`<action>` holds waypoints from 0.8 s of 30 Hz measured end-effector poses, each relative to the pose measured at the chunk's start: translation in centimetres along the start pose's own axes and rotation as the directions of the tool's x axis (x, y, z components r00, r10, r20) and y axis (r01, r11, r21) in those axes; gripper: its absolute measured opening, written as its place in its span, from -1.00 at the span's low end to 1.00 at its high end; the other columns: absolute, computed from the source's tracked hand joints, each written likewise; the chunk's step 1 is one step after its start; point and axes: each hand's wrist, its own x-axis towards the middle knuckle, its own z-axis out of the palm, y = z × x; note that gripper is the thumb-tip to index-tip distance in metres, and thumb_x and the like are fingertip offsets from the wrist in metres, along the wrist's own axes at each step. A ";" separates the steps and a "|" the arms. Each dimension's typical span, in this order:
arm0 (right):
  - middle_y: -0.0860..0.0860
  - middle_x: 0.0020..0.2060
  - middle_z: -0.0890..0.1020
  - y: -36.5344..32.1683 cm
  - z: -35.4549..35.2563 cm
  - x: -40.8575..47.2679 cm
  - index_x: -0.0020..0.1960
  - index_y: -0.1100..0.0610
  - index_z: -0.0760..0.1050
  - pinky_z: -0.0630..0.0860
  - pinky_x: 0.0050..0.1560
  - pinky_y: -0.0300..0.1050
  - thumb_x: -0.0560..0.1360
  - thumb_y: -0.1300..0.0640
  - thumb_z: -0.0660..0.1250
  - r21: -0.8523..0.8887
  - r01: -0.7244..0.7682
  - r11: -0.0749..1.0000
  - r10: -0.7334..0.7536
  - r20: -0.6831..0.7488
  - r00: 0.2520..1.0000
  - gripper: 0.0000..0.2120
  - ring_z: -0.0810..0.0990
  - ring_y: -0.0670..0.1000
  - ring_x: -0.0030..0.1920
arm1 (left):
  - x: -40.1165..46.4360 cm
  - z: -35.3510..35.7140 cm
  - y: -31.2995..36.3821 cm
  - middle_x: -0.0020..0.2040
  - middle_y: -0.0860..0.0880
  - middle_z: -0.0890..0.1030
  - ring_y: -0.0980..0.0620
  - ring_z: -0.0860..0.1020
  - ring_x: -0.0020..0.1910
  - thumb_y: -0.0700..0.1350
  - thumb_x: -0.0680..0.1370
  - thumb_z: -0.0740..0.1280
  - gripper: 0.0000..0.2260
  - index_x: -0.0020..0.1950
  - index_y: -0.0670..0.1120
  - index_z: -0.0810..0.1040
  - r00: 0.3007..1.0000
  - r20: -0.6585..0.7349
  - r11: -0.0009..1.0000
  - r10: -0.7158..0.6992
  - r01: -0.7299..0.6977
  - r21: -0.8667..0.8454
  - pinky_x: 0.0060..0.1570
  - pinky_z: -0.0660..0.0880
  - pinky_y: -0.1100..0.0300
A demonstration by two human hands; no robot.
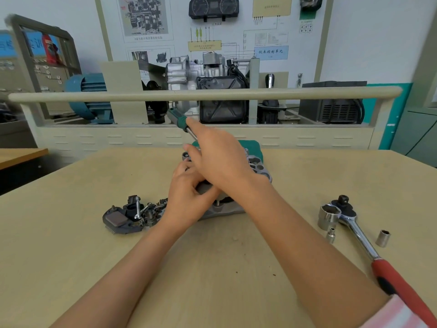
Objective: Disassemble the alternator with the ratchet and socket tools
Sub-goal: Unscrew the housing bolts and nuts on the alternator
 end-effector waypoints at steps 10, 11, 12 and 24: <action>0.00 -0.25 0.70 0.7 -1.3 1.1 0.13 0.11 0.58 0.52 -0.45 -0.27 0.51 0.21 0.34 0.808 -0.415 0.418 -0.047 0.475 0.878 -0.80 0.62 -0.06 -0.44 | 0.2 -0.3 0.1 -0.16 -0.02 0.62 -0.04 0.55 -0.01 -0.02 0.42 0.36 -0.79 -0.15 -0.15 0.67 0.998 0.068 1.000 0.001 0.001 -0.027 0.00 0.48 -0.02; 0.00 -0.25 0.70 0.9 -1.4 1.3 0.11 0.10 0.59 0.53 -0.44 -0.24 0.51 0.20 0.35 0.799 -0.437 0.413 -0.078 0.509 0.857 -0.81 0.61 -0.07 -0.43 | 0.2 -0.2 0.2 -0.15 0.02 0.60 -0.01 0.53 0.02 -0.04 0.41 0.38 -0.81 -0.15 -0.15 0.67 0.999 0.047 0.999 -0.024 0.025 -0.028 0.04 0.47 0.00; 0.01 -0.25 0.70 1.1 -1.4 1.5 0.10 0.10 0.59 0.56 -0.41 -0.19 0.50 0.19 0.36 0.789 -0.469 0.397 -0.108 0.548 0.829 -0.82 0.59 -0.07 -0.42 | 0.1 -0.3 0.2 -0.17 0.09 0.56 0.07 0.52 0.01 -0.07 0.40 0.39 -0.83 -0.16 -0.16 0.66 0.999 0.030 0.999 -0.031 0.032 -0.035 0.04 0.45 0.07; -0.01 -0.42 0.43 0.0 -0.8 0.8 -0.20 0.16 0.45 0.24 -0.63 -0.32 0.59 0.15 0.22 0.784 -0.581 0.220 0.194 0.548 0.814 -0.80 0.28 -0.17 -0.63 | 0.0 -0.5 0.0 -0.26 0.26 0.56 0.01 0.42 0.02 -0.07 0.44 0.40 -0.92 -0.19 0.14 0.63 0.997 0.048 0.998 0.061 -0.060 -0.023 0.12 0.34 0.16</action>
